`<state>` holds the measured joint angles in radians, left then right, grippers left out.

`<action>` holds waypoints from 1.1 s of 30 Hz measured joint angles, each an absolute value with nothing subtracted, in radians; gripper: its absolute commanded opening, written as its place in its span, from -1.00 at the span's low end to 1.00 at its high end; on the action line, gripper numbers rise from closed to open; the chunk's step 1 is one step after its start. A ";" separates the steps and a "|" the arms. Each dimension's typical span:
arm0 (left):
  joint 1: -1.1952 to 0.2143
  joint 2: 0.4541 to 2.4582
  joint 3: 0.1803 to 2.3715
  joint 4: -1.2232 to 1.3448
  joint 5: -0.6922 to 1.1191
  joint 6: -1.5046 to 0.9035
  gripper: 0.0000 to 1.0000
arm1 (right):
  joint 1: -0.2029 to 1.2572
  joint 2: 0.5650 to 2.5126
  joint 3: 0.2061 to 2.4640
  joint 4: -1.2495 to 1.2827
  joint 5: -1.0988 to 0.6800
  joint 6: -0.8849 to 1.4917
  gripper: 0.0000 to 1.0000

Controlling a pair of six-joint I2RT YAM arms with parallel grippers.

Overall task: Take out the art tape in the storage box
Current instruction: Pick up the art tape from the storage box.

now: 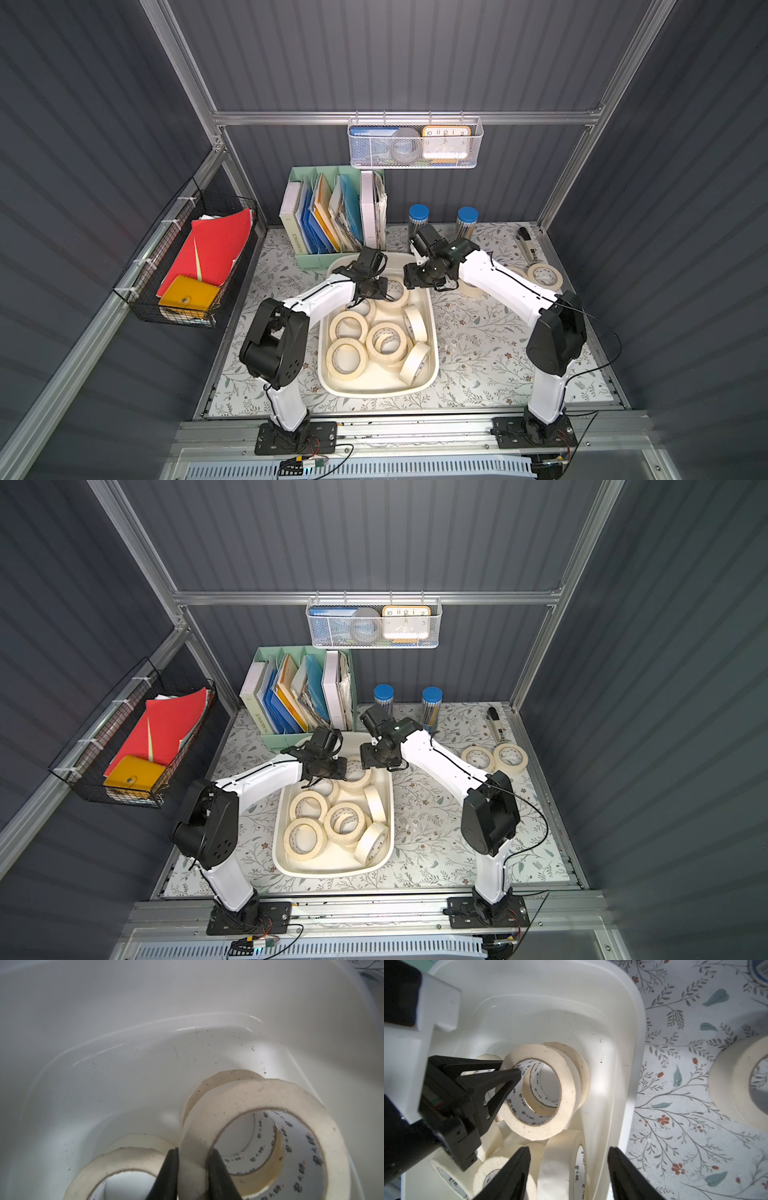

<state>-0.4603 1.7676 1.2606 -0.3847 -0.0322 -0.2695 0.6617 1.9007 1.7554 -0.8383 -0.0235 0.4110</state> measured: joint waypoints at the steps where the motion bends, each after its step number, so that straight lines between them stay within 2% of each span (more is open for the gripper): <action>1: -0.461 1.751 1.264 -0.392 -0.035 -0.270 -0.59 | 0.663 1.907 1.766 -0.838 -0.027 0.411 0.31; 6: -0.474 1.665 1.289 -0.408 -0.047 -0.270 -0.59 | 0.669 1.971 1.835 -0.835 -0.046 0.411 0.28; 9: -0.486 1.640 1.298 -0.409 -0.056 -0.270 -0.59 | 0.670 2.014 1.867 -0.836 -0.052 0.411 0.19; 10: -0.487 1.636 1.298 -0.413 -0.057 -0.270 -0.59 | 0.670 2.026 1.875 -0.838 -0.052 0.411 0.13; 13: -0.488 1.635 1.298 -0.427 -0.067 -0.270 -0.54 | 0.668 2.051 1.885 -0.842 -0.046 0.411 -0.30; 17: -0.503 1.617 1.299 -0.414 -0.067 -0.277 -0.22 | 0.668 2.065 1.885 -0.860 0.002 0.437 -0.75; 18: -0.508 1.607 1.299 -0.414 -0.067 -0.275 -0.05 | 0.667 2.069 1.885 -0.864 0.001 0.436 -0.83; 20: -0.508 1.596 1.299 -0.411 -0.065 -0.274 0.45 | 0.669 2.070 1.885 -0.865 0.004 0.434 -0.97; 23: -0.505 1.579 1.291 -0.399 -0.064 -0.278 0.71 | 0.670 2.069 1.887 -0.865 0.026 0.432 -1.00; 28: -0.505 1.492 1.262 -0.392 -0.078 -0.282 0.79 | 0.651 2.063 1.887 -0.874 0.076 0.429 -1.00; 33: -0.505 1.394 1.259 -0.389 -0.113 -0.284 0.82 | 0.564 2.002 1.866 -0.889 0.105 0.427 -1.00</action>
